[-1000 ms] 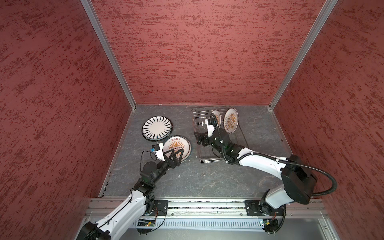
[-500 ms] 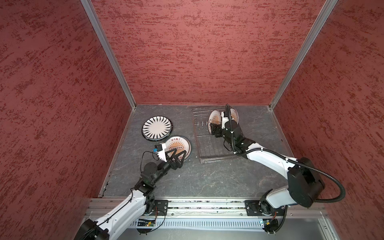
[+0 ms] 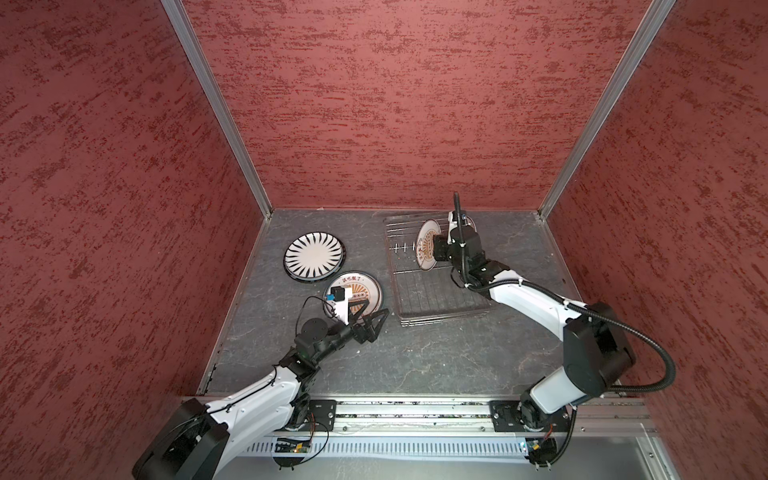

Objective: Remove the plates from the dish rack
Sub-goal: 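Grasp the top rim of the next sunburst plate in the rack with the right gripper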

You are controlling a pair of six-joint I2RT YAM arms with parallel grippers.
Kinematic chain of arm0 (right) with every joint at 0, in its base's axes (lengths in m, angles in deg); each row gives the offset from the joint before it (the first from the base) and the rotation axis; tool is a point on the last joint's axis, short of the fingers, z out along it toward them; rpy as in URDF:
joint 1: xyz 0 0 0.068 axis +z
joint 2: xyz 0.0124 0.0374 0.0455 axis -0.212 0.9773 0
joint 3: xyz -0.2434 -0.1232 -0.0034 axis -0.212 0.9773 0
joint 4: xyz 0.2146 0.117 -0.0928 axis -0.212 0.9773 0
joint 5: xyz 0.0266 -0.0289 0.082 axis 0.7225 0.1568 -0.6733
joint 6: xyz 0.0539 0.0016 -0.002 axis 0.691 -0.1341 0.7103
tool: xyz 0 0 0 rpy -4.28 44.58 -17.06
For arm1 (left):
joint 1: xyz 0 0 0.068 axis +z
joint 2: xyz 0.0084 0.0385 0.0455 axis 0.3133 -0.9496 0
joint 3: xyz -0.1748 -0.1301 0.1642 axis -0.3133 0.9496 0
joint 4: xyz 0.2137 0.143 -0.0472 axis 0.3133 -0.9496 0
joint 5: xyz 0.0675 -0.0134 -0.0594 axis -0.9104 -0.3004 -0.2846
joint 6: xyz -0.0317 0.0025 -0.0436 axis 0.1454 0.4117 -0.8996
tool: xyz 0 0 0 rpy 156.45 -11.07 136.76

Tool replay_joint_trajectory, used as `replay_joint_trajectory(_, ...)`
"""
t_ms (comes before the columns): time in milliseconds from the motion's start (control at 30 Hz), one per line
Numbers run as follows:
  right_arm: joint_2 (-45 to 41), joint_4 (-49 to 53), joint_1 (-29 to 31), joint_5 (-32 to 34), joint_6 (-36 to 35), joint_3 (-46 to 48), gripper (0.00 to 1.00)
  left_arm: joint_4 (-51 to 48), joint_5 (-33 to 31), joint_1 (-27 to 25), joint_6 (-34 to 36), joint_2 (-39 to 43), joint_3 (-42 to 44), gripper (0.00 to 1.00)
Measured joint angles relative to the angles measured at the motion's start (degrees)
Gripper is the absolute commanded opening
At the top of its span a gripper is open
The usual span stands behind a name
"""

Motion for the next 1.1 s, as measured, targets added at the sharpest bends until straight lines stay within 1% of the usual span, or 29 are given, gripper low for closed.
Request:
replay_joint_trajectory(167,3.76,2.25,-0.26,1.73,-0.42,-2.78,0.36,1.16,0.37,-1.53,0.63,-2.91,-0.72,0.99)
replay_joint_trajectory(300,6.03,3.21,-0.26,2.73,-0.70,-4.63,0.31,1.27,0.33,-2.45,1.18,-3.17,-1.22,0.99)
replay_joint_trajectory(367,6.84,3.67,-0.24,3.78,-0.85,-5.44,0.25,1.22,0.04,-2.75,1.44,-3.04,-1.25,1.00)
replay_joint_trajectory(500,9.03,4.98,0.11,7.37,-1.05,-7.98,0.23,1.11,-0.83,-3.17,1.77,-1.92,-1.25,1.00)
replay_joint_trajectory(667,11.91,6.56,1.46,11.54,-1.68,-10.97,0.18,0.70,-2.08,-3.45,2.43,-0.15,-1.25,1.00)
replay_joint_trajectory(833,14.36,8.41,3.04,16.31,-2.32,-13.38,0.16,0.00,-2.51,-3.65,2.54,0.59,-1.25,1.00)
replay_joint_trajectory(1100,14.45,9.81,3.76,19.32,-3.67,-14.16,0.08,-0.52,-3.39,-3.65,2.54,0.57,-1.25,0.99)
